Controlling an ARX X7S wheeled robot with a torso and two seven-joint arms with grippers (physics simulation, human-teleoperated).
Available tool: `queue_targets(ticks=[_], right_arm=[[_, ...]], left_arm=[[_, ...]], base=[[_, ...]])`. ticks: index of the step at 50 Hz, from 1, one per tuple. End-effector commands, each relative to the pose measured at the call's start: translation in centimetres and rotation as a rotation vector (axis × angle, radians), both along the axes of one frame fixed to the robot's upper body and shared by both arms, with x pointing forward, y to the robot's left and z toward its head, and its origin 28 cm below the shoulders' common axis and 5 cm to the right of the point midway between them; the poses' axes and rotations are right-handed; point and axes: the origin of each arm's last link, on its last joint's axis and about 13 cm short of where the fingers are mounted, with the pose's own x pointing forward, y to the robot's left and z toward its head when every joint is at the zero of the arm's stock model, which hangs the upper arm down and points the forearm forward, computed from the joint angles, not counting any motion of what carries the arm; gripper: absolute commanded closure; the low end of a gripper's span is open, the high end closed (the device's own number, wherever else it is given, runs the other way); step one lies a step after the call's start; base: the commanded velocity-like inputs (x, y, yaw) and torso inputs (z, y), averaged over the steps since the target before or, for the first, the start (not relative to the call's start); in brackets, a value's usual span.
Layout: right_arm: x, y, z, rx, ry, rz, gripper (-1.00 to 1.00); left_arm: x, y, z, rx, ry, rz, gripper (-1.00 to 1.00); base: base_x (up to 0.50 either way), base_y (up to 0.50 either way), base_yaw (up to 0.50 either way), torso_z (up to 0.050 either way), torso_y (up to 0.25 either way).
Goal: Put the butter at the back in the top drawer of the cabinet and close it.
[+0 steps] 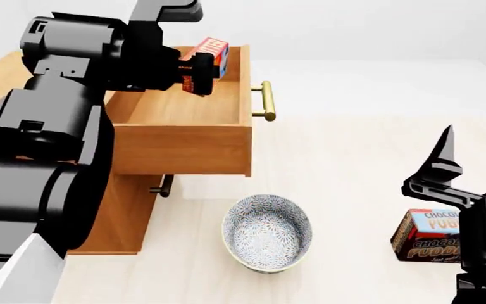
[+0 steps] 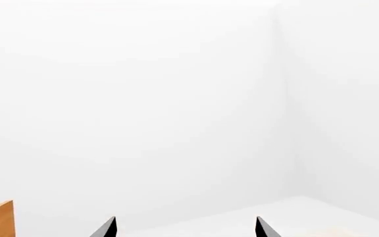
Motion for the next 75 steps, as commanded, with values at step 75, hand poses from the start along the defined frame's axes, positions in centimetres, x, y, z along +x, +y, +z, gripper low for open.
queue_targets(ticks=[75], right_arm=[[-0.2,-0.4,-0.1,0.008,-0.005,-0.012,-1.00]], left_arm=[[0.1,-0.5,-3.8,-0.051,0.098,-0.011,1.00]], base=[[0.00,0.00,0.00,0.001,0.001]])
